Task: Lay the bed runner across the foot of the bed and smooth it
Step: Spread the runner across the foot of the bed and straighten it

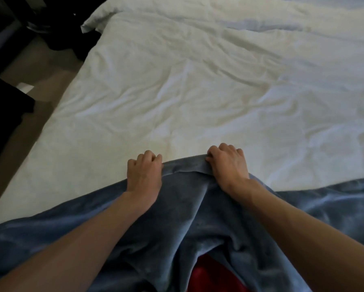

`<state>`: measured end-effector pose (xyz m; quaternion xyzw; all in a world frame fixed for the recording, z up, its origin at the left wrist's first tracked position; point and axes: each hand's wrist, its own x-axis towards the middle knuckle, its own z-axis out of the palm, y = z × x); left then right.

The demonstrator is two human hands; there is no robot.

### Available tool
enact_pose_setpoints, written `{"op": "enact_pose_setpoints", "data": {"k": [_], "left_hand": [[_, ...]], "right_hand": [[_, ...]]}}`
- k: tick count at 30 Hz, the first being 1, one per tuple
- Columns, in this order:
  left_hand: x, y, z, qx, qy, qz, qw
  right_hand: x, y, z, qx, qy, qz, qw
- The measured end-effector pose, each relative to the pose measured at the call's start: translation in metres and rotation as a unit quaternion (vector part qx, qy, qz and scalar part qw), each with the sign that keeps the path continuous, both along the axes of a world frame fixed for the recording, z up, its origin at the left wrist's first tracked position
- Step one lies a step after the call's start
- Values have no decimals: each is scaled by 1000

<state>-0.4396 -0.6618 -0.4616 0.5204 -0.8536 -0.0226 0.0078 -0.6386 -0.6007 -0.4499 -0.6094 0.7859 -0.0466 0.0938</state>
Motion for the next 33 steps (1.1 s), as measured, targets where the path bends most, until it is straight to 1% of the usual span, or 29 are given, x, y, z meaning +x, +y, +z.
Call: {"op": "enact_pose_setpoints", "data": {"k": [2,4,7,9,12,14,18,23,26,31,33], "left_hand": [[5,-1,-12,11,-16,-19,1000],[12,2,-21,17,-21,-41,999],[22,11,-27,14,-2,-61,998],[27,18,-27,8,7,-69,998],[35,30,-23,1,9,-70,997],[41,40,-19,0,7,-68,998],[58,67,-11,-3,0,-55,998],[85,110,-5,8,3,-66,998],[104,130,-1,-3,-2,-76,997],[141,162,6,-19,36,-82,996],[157,180,9,-13,59,-76,995]], "right_hand": [[6,-2,-14,38,9,0,999],[12,0,-25,51,32,-6,998],[21,6,-29,9,79,-26,997],[29,12,-25,-28,91,-10,995],[43,27,-15,-89,66,37,993],[53,39,-8,-107,52,56,991],[67,68,0,-104,30,65,992],[95,108,3,-86,27,83,992],[117,132,6,-75,34,91,992],[153,174,14,-67,50,94,992],[171,193,18,-79,30,103,991]]}}
